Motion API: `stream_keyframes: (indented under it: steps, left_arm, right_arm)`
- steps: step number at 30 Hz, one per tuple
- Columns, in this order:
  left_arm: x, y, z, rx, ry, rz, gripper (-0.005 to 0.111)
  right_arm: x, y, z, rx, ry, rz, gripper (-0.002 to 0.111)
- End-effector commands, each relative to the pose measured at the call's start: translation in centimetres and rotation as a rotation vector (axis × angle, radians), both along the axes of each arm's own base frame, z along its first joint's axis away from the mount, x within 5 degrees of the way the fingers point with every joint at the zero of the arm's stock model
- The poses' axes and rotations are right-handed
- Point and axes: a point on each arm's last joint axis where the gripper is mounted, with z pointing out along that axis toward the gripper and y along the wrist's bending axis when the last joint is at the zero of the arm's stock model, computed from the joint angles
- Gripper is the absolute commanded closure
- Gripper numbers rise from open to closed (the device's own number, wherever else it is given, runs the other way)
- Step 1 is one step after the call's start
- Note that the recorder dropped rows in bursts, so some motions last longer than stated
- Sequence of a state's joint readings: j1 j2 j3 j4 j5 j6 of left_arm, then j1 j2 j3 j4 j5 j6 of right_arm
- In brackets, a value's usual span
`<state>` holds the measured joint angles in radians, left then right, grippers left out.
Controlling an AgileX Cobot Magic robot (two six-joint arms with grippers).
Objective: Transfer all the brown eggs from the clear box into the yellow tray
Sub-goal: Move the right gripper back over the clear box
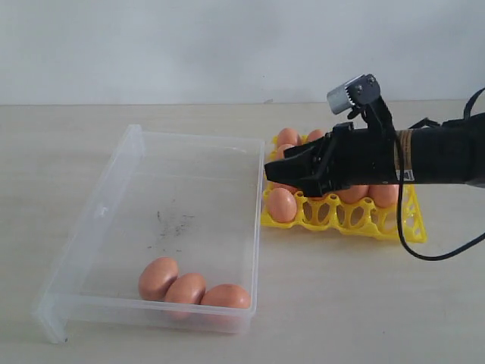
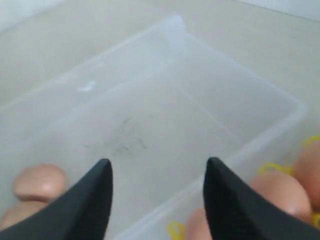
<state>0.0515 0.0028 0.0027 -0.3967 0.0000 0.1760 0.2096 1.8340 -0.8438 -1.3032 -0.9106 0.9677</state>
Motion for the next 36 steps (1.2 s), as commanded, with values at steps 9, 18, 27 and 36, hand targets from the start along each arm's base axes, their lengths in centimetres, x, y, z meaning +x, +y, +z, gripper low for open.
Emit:
stream_keyframes:
  steps: [9, 18, 27, 36]
  left_arm:
    - [0.0, 0.0, 0.1, 0.003, -0.005, -0.004, 0.103]
    - [0.0, 0.0, 0.1, 0.003, -0.005, -0.004, 0.103]
    - [0.0, 0.0, 0.1, 0.003, -0.005, -0.004, 0.103]
    - [0.0, 0.0, 0.1, 0.003, -0.005, -0.004, 0.103]
  right_arm:
    - [-2.9, 10.5, 4.1, -0.048, -0.153, 0.312, 0.109]
    - [-2.6, 15.5, 5.7, -0.522, -0.446, -0.028, 0.109]
    - [-3.5, 16.0, 5.5, -0.343, -0.199, 0.028, 0.109]
    - [0.3, 12.0, 6.7, -0.655, -0.507, -0.453, 0.109]
